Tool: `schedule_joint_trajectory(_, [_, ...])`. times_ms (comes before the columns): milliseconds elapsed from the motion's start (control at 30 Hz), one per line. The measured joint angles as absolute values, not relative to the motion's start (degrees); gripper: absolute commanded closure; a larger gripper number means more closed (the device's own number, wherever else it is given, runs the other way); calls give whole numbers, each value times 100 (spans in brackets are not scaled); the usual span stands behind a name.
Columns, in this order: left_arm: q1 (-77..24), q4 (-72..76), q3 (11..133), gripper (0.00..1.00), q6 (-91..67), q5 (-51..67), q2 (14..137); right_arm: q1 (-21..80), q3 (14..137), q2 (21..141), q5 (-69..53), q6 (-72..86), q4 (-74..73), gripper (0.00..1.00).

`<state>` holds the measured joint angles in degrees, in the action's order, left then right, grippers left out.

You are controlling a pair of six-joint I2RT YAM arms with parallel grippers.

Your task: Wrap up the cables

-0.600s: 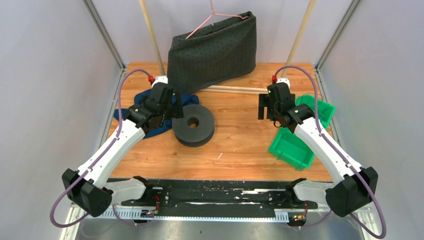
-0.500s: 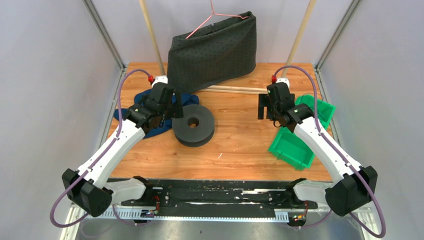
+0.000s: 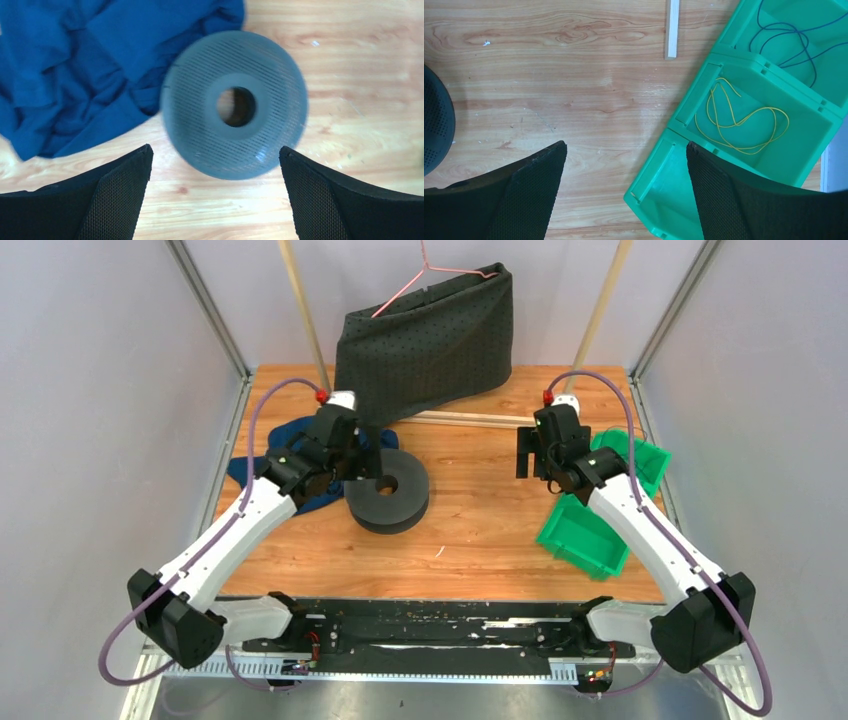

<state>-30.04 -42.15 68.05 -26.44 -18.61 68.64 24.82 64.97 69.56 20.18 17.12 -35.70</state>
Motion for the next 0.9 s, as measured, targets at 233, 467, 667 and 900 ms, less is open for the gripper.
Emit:
schedule_joint_trajectory(233, [-4630,-3979,7146,0,-2383,-1570,7697,1925,6311,6565,1782,1778,-3632,5])
schedule_joint_trajectory(467, [-5319,-3662,7234,0,-1977,-978,8296,-283,6206,6403,982,1841,-3892,34])
schedule_joint_trajectory(667, [-5389,-3468,7234,0,-1509,-1068,8287,-784,6775,8071,515,1441,-4399,46])
schedule_joint_trajectory(900, [-5387,-3221,7144,0,-1094,-1374,7977,-792,7284,9445,480,1055,-4630,53])
